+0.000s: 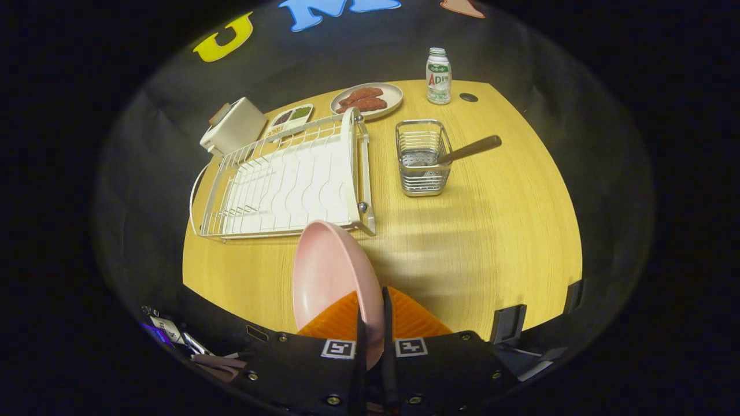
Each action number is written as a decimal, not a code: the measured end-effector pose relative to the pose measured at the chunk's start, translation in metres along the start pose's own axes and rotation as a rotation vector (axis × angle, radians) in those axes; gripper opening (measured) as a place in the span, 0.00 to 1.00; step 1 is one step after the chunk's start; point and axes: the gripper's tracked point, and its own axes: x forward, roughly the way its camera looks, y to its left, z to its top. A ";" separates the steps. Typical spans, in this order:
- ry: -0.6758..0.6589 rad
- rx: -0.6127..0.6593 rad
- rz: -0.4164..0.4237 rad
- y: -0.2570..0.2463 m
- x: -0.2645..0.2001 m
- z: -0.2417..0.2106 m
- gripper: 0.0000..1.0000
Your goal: Take the plate from the dish rack, then take the spoon from the basket and place it into the plate.
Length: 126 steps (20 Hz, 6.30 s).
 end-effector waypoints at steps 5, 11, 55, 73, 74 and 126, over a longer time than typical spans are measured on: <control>0.031 -0.027 0.007 -0.010 0.025 -0.012 0.11; 0.059 0.042 0.195 -0.005 0.058 -0.020 0.11; -0.891 -0.085 0.071 -0.112 0.007 0.167 0.22; -0.889 -0.023 0.112 -0.083 0.003 0.190 0.04; -0.892 -0.035 0.099 -0.081 0.000 0.192 0.04; -0.642 -0.162 0.272 0.050 -0.013 0.026 0.03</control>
